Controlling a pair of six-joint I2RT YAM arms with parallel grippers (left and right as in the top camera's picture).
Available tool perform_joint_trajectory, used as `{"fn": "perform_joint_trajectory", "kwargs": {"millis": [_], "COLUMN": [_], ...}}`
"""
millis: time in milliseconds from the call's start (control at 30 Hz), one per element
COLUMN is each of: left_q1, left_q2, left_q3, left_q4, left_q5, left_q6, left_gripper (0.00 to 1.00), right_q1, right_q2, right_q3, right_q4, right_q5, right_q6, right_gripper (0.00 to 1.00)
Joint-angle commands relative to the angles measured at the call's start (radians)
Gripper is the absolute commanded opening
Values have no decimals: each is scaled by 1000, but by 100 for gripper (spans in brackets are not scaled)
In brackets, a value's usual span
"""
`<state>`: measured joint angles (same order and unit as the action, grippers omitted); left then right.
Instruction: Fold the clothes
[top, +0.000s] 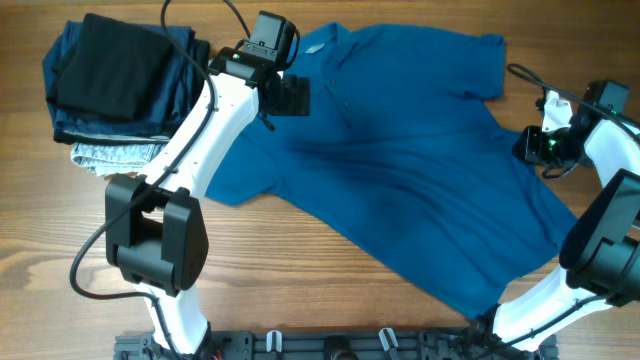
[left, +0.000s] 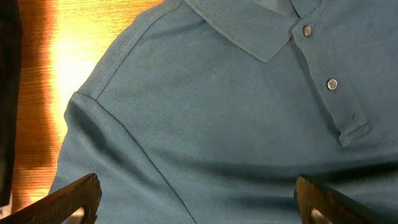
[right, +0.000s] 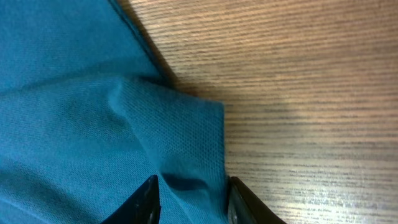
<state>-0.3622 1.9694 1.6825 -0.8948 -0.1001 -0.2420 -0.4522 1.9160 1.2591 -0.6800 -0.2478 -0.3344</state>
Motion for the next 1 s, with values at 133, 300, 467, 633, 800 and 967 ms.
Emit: {"fn": "perform_joint_trajectory", "kwargs": {"millis": [133,300,467,633,800,967], "left_q1": [0,0,0,0,0,0], "left_q2": [7,7,7,7,7,7], "left_q3": [0,0,0,0,0,0], "left_q4": [-1,-1,-1,0,-1,-1], "left_q5": [-2,-2,-2,-2,-2,-2], "left_q6": [2,2,2,2,2,2], "left_gripper": [100,100,100,100,100,100], "right_q1": [3,-2,-2,-2,-2,-4], "right_q2": [12,12,12,12,12,16], "right_q3": [-8,-10,7,26,24,24], "right_q4": [13,16,78,163,288,367], "right_q5": [-38,-38,18,111,148,204], "right_q6": [-59,-58,-54,-32,-87,-83], "right_gripper": [25,4,4,4,4,14]}}
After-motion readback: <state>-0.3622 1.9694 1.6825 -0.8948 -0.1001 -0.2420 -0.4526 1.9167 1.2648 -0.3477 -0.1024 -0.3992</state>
